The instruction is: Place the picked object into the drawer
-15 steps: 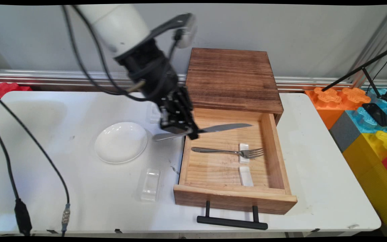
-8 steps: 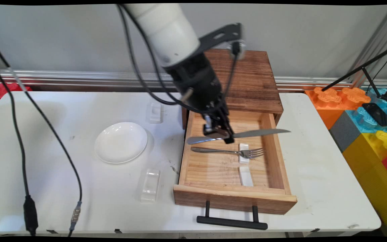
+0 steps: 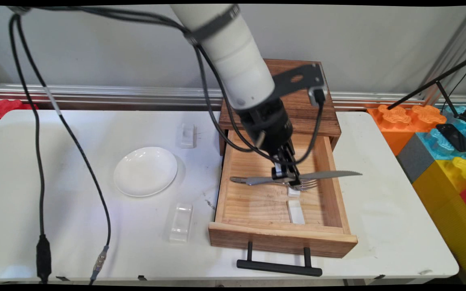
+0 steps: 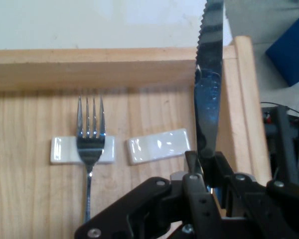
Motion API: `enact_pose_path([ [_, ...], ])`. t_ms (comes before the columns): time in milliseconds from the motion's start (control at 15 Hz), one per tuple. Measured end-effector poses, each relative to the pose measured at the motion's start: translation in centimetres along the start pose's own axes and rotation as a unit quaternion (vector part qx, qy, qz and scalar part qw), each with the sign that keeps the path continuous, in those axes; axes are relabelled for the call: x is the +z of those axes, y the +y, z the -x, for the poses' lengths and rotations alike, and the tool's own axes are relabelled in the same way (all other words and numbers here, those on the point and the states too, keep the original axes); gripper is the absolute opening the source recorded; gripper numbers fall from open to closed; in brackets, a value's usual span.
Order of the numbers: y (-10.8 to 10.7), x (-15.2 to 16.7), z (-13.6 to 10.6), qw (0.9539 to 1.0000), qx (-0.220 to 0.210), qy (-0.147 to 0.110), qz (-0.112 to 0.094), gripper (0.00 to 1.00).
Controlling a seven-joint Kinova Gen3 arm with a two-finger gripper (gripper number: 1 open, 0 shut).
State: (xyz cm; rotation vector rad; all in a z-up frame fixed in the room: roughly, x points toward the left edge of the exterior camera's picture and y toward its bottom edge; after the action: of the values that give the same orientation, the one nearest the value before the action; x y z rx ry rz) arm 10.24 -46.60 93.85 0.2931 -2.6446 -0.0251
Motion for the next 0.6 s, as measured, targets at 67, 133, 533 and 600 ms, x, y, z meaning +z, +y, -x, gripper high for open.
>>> enact_pose_path([
  [67, -0.2, 1.0, 0.0, 1.0000, -0.001, -0.002, -0.002, 0.00],
  [133, -0.5, 2.0, 0.0, 1.0000, 0.000, -0.004, -0.003, 0.00],
  [533, -1.5, 6.1, 0.8, 0.9999, 0.001, -0.015, -0.007, 0.00],
  [600, -1.6, 6.5, 0.9, 0.9998, 0.001, -0.017, -0.008, 0.00],
])
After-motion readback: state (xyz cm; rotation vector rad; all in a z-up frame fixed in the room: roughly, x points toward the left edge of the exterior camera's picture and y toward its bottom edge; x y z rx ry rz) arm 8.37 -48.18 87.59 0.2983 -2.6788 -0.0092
